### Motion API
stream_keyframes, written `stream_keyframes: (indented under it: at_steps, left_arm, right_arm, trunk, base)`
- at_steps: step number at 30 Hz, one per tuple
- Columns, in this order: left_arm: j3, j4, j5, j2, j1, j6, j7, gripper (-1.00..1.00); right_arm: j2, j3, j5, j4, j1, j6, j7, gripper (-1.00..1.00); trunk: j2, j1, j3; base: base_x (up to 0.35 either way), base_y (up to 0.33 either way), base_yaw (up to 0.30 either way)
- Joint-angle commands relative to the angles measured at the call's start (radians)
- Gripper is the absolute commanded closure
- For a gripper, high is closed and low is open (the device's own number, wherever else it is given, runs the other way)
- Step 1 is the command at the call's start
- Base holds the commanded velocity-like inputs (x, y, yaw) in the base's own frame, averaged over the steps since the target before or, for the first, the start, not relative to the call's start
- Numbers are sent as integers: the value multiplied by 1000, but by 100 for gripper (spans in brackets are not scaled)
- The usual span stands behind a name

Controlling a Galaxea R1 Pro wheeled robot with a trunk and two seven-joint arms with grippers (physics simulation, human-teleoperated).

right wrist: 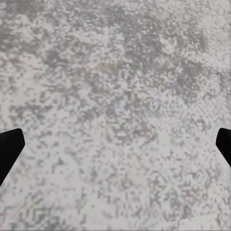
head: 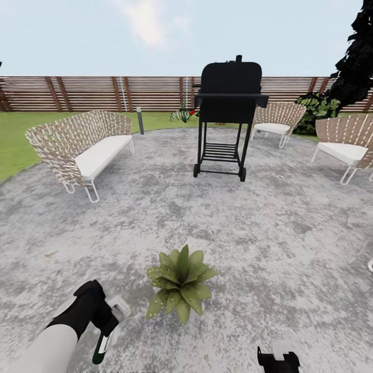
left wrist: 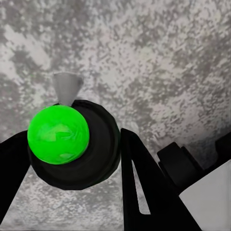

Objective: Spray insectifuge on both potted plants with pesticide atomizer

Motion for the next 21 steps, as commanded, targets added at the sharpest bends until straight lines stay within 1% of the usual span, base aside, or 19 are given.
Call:
stream_keyframes:
  at_steps: [1, 3, 5, 8, 13, 21]
  left_arm:
    - [4, -1, -6, -1, -1, 7, -7, 100]
    - [4, -1, -6, -1, -1, 7, -7, 100]
    - [4, -1, -7, -1, -2, 7, -7, 100]
    - [4, -1, -6, -3, -5, 20, -7, 100]
    - [3, -1, -5, -7, -7, 26, -7, 100]
    - [3, -1, -6, -10, -10, 26, -7, 100]
  right_arm:
    - [0, -7, 11, 1, -1, -3, -3, -100]
    - [0, -7, 11, 1, -1, -3, -3, -100]
    - [0, -7, 11, 0, -1, -4, -3, -100]
    - [-1, -7, 11, 0, -1, -5, -3, -100]
    - [-1, -7, 11, 0, -1, -4, -3, -100]
    - [-1, -7, 11, 0, -1, -4, -3, -100]
  trunk:
    - [0, 0, -1]
    - [0, 0, -1]
    - [0, 0, -1]
    - [0, 0, -1]
    - [0, 0, -1]
    - [0, 0, -1]
  base:
    - [0, -114, 277]
    - [0, -192, 275]
    - [0, -251, 133]
    - [26, -270, 19]
    - [133, -273, 19]
    - [116, -273, 253]
